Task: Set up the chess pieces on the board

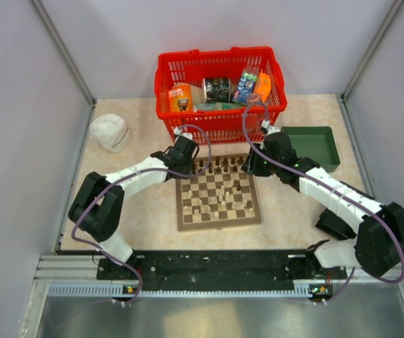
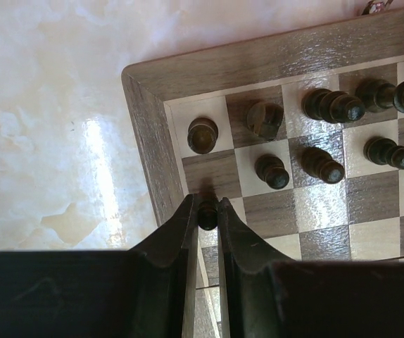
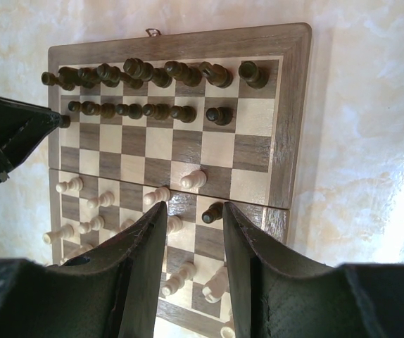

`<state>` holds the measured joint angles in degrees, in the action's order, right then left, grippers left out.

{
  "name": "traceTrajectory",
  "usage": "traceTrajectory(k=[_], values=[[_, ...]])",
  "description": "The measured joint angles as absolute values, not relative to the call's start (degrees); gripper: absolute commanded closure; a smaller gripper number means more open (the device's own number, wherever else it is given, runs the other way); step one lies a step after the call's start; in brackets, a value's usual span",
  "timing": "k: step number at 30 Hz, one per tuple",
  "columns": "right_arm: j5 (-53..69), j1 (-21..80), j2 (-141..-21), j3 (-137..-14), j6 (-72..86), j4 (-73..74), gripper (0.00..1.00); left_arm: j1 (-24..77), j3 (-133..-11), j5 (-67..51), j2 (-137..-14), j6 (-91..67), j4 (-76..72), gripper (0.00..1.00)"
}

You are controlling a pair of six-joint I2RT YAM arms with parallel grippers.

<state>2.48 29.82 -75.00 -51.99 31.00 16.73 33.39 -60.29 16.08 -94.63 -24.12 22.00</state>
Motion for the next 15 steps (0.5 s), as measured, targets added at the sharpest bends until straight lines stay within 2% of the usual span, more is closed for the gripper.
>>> traceTrajectory(k=[15], values=[[2.5,29.8,-75.0,-52.0,31.1,16.7,0.62,32.9,-62.6,15.4,-97.1,-24.1,20.5,0.86]])
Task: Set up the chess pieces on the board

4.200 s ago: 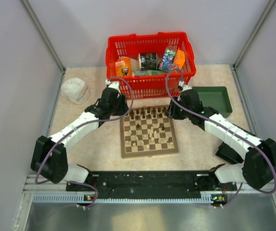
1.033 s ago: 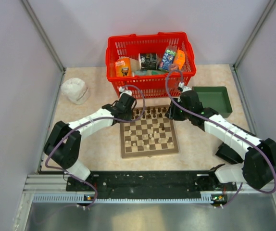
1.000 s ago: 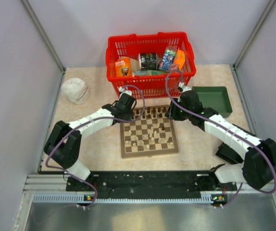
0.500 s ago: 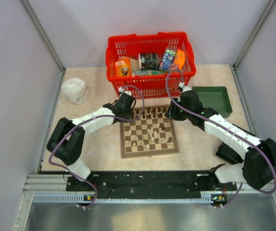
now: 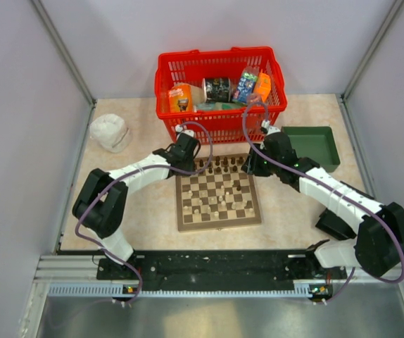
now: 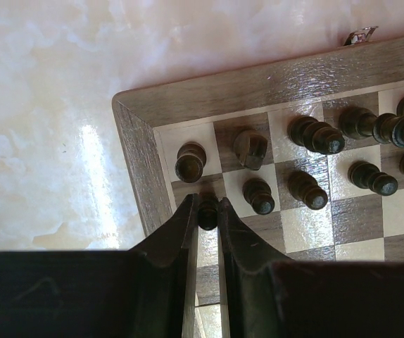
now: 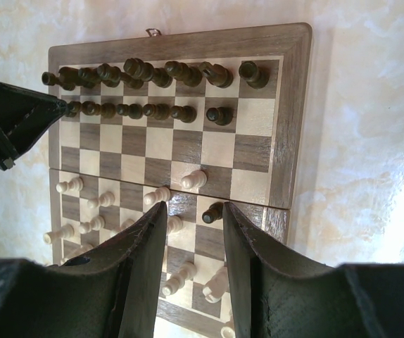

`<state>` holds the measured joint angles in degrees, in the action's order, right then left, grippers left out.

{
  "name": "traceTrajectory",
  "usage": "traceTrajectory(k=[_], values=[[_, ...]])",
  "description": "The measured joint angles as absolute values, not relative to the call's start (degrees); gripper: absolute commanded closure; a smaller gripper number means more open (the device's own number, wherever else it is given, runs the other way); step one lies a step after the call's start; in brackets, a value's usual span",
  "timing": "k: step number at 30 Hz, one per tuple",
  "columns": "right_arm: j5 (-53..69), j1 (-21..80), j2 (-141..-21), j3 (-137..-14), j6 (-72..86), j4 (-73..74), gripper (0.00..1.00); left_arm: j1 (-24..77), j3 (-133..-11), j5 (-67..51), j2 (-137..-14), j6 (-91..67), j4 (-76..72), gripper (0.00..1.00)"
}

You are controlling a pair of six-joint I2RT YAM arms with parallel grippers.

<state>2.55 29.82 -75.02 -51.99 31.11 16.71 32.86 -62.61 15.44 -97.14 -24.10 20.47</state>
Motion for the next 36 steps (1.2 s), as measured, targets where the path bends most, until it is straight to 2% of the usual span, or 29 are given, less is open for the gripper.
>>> traceTrajectory(k=[9,13,17,21,26,36], values=[[2.6,29.8,-75.0,-52.0,31.1,16.7,0.62,32.6,-62.8,15.4,-97.4,-24.1,20.3,0.8],[2.7,29.8,-75.0,-52.0,31.1,16.7,0.62,32.6,-62.8,15.4,-97.4,-24.1,20.3,0.71],[2.7,29.8,-75.0,-52.0,31.1,16.7,0.62,32.6,-62.8,15.0,-97.4,-24.1,20.7,0.7],[2.7,29.8,-75.0,-52.0,31.1,16.7,0.62,32.6,-62.7,14.9,-97.4,-24.1,20.7,0.65],[2.8,29.8,-75.0,-52.0,31.1,16.7,0.61,32.6,-62.0,14.5,-97.0,-24.3,20.6,0.63],[3.7,30.5,-77.7,-52.0,29.1,17.3,0.6,32.6,-58.6,15.0,-88.1,-25.3,20.6,0.53]])
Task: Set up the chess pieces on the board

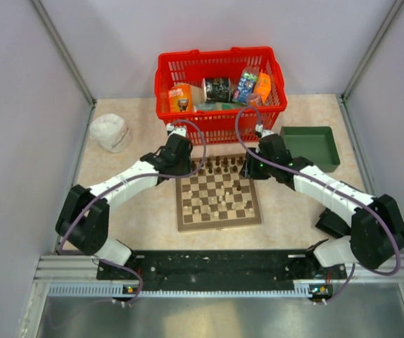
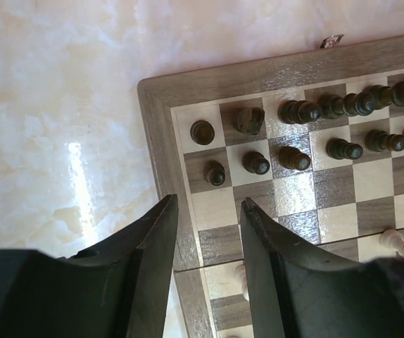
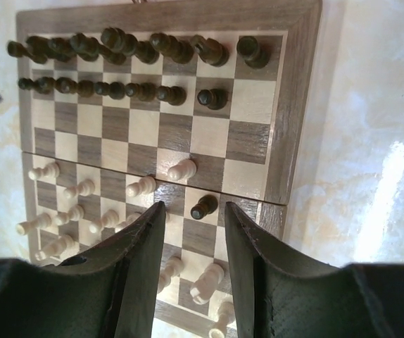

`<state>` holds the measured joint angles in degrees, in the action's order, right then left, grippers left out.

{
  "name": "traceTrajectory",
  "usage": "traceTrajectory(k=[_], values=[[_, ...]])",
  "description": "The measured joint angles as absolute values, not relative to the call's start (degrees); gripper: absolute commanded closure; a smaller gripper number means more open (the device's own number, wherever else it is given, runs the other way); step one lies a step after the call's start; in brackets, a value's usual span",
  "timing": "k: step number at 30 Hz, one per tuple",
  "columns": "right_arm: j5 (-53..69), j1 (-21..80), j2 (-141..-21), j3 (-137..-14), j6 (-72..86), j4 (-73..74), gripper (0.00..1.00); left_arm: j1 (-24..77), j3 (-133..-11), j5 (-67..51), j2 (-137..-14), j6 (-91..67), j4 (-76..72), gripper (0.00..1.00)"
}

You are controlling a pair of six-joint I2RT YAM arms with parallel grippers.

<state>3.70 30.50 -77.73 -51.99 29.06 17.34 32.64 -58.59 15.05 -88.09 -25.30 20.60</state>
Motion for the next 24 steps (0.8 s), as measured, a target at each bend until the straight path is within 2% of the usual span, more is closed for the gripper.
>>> traceTrajectory(k=[12,24], values=[[0.2,36.2,-82.3,-52.0,28.5,18.5,0.6,32.6,-54.5,16.7,-80.2,-25.5,20.6,0.51],[-1.7,37.5,-86.6,-52.1,28.5,19.5,0.65,32.6,-53.0,16.8,-79.2,-26.1,20.1,0.5]])
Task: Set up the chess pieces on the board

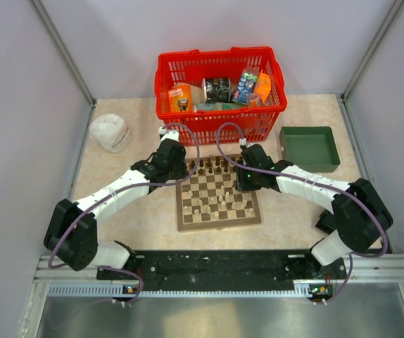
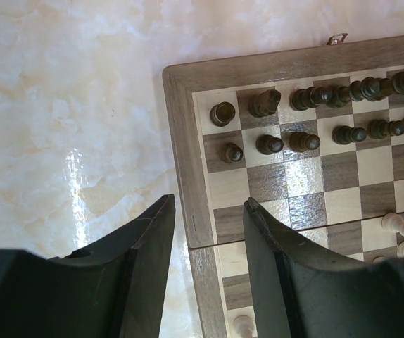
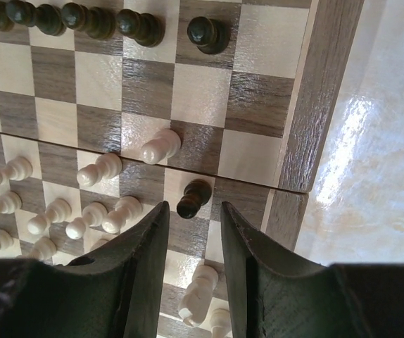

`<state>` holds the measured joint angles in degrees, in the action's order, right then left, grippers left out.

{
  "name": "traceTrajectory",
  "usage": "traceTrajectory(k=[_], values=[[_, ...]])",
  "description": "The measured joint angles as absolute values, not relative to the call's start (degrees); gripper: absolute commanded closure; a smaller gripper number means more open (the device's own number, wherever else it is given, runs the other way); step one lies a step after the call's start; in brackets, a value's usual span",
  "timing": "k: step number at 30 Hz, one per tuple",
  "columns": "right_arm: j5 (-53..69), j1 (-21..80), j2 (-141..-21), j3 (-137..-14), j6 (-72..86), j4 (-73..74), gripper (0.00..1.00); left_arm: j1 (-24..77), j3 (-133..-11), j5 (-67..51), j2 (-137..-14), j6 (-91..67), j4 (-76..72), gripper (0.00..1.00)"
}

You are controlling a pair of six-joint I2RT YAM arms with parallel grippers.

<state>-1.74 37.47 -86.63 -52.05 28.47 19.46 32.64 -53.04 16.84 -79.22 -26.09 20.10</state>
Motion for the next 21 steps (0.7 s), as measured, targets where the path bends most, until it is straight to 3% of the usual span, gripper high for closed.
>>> traceTrajectory(k=[13,21], values=[[-2.2,37.5,-87.8,-52.6,28.0,19.7,0.72,32.6,-53.0,16.8,-79.2,-26.3,19.6,0.5],[-2.4,37.8,-87.8,-52.7,28.1,19.9,0.84,32.6,-52.9,16.8,-79.2,-26.5,19.5,0.5]])
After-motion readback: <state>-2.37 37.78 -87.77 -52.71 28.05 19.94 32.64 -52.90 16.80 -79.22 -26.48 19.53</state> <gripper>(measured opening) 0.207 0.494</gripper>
